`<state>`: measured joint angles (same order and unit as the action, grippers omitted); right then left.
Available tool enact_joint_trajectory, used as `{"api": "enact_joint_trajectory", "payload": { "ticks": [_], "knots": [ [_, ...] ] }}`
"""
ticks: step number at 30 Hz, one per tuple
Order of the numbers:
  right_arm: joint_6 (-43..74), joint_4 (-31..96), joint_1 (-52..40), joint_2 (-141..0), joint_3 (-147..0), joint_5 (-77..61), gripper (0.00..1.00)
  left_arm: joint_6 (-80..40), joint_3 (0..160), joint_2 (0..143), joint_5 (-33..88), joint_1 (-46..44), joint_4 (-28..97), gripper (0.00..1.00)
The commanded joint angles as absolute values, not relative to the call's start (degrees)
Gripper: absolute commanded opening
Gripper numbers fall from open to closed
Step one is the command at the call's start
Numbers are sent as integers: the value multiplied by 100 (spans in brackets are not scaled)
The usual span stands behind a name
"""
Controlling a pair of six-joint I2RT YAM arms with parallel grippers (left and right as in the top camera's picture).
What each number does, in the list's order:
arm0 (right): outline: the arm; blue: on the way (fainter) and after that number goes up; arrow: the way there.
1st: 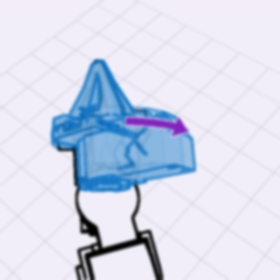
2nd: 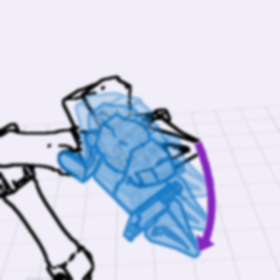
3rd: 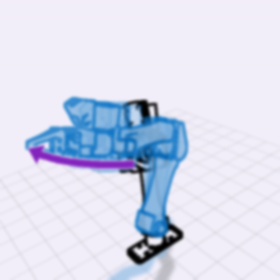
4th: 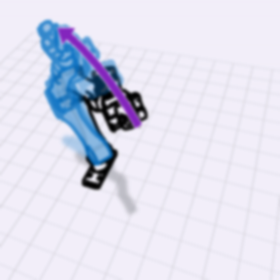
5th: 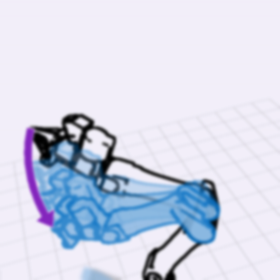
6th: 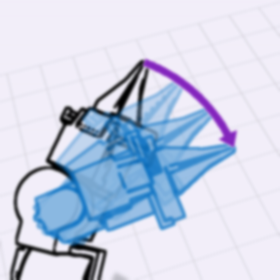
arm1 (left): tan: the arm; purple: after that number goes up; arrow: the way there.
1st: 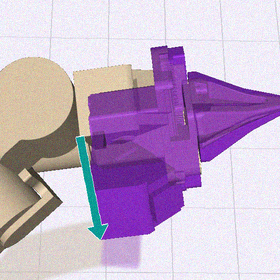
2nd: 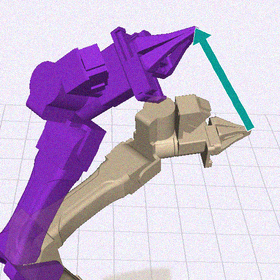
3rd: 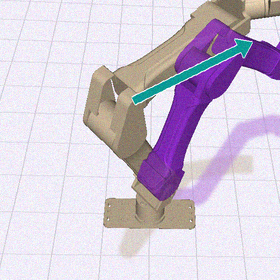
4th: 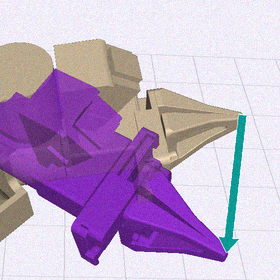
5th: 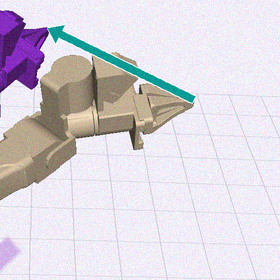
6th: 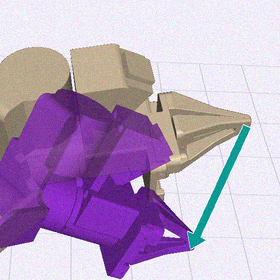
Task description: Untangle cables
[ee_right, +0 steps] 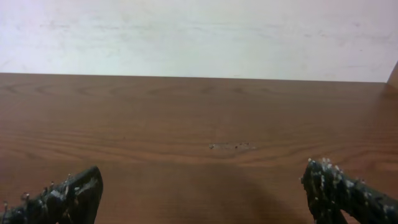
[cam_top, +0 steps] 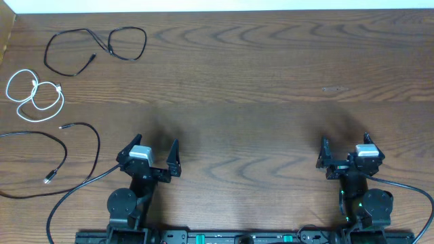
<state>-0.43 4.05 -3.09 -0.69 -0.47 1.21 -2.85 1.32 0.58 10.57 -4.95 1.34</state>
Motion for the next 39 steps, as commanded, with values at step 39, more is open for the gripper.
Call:
{"api": "enact_joint_trajectory", "payload": {
  "ticks": [39],
  "knots": [
    [14,427,-342,-38,-32,110,99,344,21,5,185,-467,434,100]
  ]
}}
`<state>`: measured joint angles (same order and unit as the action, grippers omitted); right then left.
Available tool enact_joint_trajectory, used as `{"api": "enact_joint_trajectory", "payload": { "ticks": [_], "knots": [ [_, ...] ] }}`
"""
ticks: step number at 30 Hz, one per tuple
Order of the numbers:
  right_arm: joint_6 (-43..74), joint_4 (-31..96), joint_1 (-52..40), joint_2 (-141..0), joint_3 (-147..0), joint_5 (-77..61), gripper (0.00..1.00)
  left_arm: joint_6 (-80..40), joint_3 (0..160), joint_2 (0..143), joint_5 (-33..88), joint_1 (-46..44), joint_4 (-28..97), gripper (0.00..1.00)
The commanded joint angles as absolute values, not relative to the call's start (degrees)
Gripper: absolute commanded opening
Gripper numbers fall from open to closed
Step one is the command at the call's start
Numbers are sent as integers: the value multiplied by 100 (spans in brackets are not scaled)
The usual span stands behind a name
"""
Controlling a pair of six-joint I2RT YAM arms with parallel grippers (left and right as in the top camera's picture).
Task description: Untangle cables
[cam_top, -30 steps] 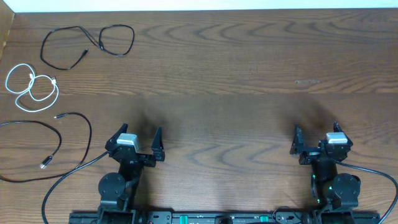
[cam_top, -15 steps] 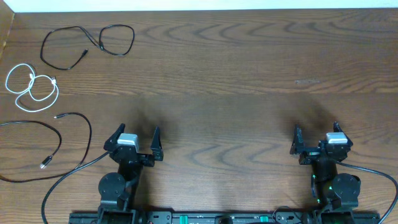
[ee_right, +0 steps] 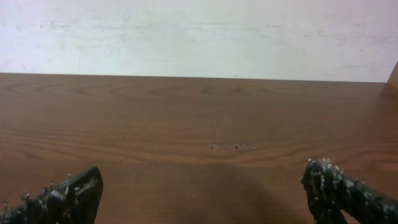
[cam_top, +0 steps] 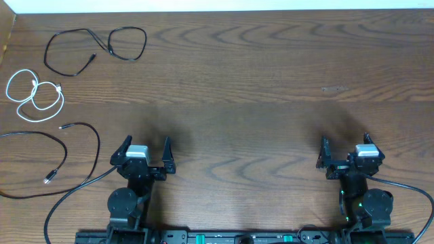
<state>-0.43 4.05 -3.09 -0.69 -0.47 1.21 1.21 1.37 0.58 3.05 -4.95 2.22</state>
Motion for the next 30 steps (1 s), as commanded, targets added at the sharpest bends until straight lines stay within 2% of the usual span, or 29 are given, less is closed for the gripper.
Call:
{"api": "enact_joint_trajectory", "payload": {
  "ticks": [1,30],
  "knots": [
    [14,427,-342,-38,-32,110,99,342,21,5,185,-467,436,100],
    [14,427,-342,-38,-32,110,99,340,23,23,95,-467,419,100]
  ]
}}
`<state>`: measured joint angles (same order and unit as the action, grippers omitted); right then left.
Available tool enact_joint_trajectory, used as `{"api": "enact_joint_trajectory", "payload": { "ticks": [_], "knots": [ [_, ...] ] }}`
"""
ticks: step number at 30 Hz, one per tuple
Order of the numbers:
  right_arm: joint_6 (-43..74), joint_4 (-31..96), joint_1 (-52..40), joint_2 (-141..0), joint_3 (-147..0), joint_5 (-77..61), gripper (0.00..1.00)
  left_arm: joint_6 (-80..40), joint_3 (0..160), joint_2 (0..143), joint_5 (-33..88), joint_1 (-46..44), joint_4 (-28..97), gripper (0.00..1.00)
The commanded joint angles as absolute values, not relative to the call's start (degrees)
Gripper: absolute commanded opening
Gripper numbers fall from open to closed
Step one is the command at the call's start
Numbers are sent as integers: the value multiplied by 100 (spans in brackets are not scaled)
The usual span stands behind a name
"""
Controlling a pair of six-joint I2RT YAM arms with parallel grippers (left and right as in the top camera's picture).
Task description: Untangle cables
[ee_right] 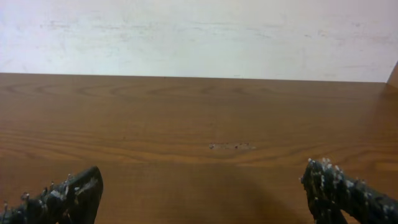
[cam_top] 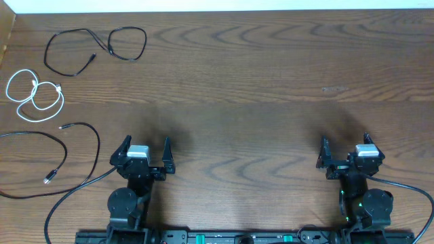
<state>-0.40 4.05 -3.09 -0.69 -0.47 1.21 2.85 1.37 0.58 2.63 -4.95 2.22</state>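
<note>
Three cables lie apart at the table's left side in the overhead view: a black cable [cam_top: 102,42] looped at the far left, a coiled white cable [cam_top: 37,93] below it, and another black cable [cam_top: 62,150] by the left edge. My left gripper [cam_top: 146,144] stands open near the front edge, right of that cable, holding nothing. My right gripper [cam_top: 344,141] is open at the front right, far from all cables. In the right wrist view the right gripper [ee_right: 205,190] has both fingers spread wide over bare wood.
The wooden table [cam_top: 258,81] runs back to a white wall [ee_right: 199,31]. A small pale scuff [cam_top: 334,89] marks the wood ahead of the right gripper. Each arm's own black lead trails off near the front edge.
At first my left gripper was open and turned slightly to the right, a little farther out over the table. A moment later it sat squared up and slightly nearer the front, where it still is. The right gripper and all cables kept their places.
</note>
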Motion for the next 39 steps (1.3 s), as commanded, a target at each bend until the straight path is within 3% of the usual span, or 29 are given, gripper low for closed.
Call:
{"api": "enact_joint_trajectory", "payload": {
  "ticks": [1,39],
  "knots": [
    [14,427,-342,-38,-32,110,99,340,23,23,95,-467,419,100],
    [14,427,-89,-38,-32,93,99,340,23,23,95,-467,419,100]
  ]
}}
